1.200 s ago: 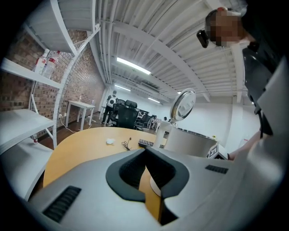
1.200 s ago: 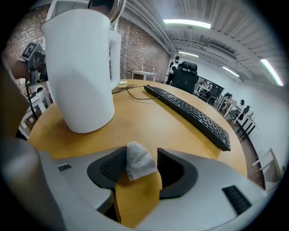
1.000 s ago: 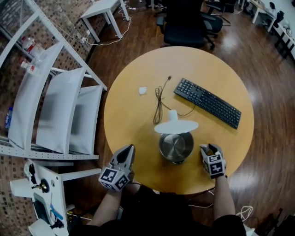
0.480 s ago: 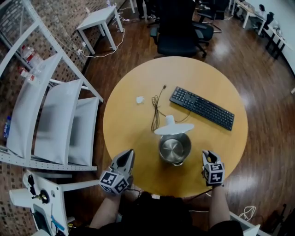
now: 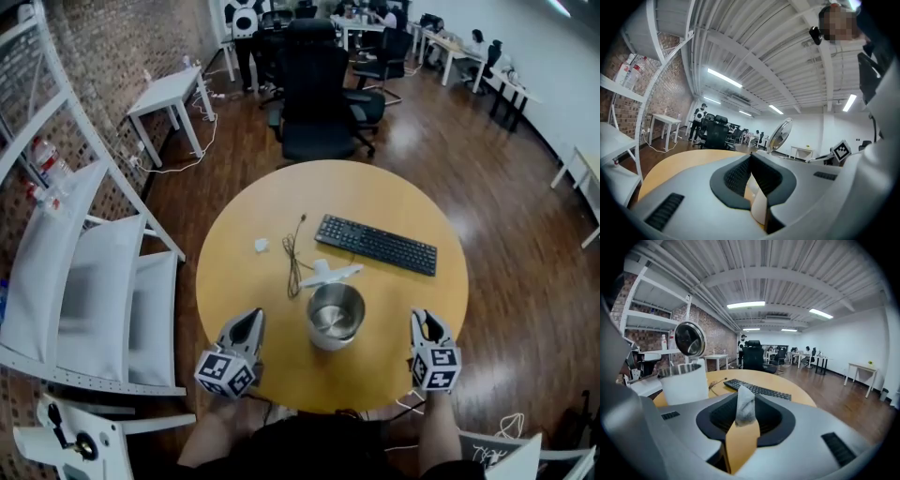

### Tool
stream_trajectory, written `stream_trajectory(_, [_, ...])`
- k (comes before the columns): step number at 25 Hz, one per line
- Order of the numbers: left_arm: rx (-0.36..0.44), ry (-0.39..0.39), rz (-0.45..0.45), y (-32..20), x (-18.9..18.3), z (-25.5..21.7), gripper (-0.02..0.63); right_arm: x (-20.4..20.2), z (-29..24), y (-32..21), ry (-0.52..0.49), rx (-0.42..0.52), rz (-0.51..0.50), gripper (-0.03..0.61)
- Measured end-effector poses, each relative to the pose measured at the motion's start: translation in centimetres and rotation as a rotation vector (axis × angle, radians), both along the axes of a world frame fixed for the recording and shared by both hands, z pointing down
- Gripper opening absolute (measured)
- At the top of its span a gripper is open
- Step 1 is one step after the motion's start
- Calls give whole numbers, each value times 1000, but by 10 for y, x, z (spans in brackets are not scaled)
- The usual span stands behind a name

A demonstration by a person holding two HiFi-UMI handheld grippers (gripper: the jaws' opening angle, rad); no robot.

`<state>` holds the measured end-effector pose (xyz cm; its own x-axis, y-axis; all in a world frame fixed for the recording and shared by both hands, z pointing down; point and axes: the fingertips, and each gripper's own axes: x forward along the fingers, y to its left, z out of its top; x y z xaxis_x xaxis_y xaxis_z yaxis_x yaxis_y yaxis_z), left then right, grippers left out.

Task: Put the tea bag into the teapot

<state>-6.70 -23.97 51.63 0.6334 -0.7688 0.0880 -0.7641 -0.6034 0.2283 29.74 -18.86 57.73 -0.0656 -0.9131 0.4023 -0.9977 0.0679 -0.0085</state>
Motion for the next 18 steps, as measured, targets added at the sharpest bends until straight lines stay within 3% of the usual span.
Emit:
stream_trajectory(4, [59, 15, 30, -7, 5, -24, 2, 7, -60, 11, -41, 142, 71, 110])
stream_trajectory(9, [121, 40, 44, -15, 8, -48, 2, 10, -95, 18, -92, 256, 111, 110])
stream_trajectory(18, [174, 54, -2, -13, -11, -62, 2, -35, -115, -1, -90, 304, -4, 110])
